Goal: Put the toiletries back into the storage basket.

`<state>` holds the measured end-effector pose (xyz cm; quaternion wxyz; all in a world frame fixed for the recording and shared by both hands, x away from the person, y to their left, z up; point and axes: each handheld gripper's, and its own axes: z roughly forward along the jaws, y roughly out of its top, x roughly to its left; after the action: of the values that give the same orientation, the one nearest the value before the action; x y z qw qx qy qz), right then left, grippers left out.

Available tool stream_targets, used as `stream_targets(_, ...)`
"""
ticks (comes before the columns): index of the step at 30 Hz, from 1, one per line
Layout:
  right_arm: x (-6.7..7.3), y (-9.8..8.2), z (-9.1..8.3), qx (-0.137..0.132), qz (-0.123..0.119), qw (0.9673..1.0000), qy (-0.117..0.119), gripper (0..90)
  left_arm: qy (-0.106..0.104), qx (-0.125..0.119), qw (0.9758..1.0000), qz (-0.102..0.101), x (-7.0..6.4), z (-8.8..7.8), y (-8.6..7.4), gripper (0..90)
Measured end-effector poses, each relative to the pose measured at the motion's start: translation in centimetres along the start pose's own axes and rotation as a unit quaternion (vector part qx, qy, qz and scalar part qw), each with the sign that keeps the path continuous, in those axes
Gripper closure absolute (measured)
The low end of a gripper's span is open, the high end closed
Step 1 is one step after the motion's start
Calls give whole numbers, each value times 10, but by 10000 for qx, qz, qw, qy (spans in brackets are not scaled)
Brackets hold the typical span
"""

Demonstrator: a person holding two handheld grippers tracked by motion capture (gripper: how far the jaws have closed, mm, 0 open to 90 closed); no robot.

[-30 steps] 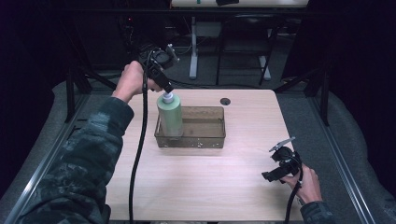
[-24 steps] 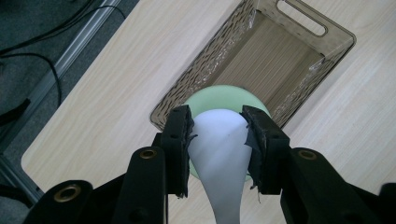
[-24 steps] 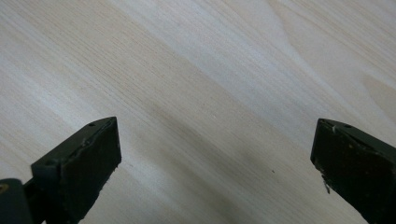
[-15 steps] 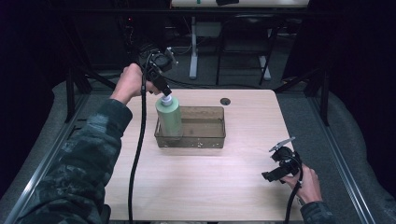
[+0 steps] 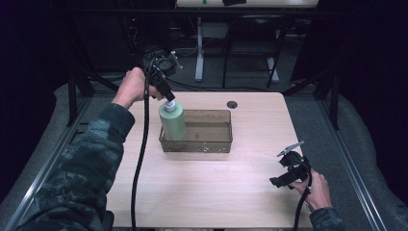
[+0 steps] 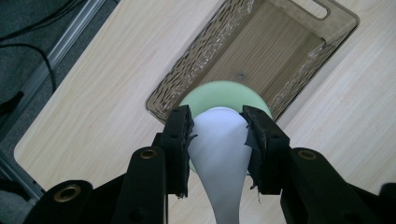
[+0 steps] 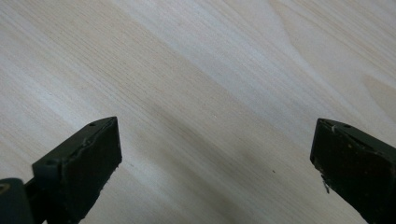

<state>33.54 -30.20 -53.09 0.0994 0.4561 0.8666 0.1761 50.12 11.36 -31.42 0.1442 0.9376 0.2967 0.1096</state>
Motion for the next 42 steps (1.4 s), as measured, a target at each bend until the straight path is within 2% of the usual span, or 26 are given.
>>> stream_targets(7,0,0,0,6,-27,10000,-21,15,4,44,10000,8,1,1,-2,635)
stream_targets(12,0,0,0,-2,1,10000,-1,15,-29,-1,10000,-22,1,1,-3,635)
stream_targets(20,0,0,0,-27,-17,10000,3,15,-11,-47,10000,44,0,2,-4,632)
stream_targets(26,0,0,0,-33,-28,10000,-15,15,-57,-182,9998,-96,2,4,-7,614)
stream_targets(31,-1,0,0,-36,-42,10000,-22,15,-108,-352,9991,-216,4,5,-7,498)
stream_targets(38,-1,0,-1,-27,-39,10000,-23,15,-58,-564,9977,-382,5,0,-10,222)
stream_targets(42,0,0,-1,-44,-10,10000,-4,15,-51,-770,9957,-504,5,-5,-15,140)
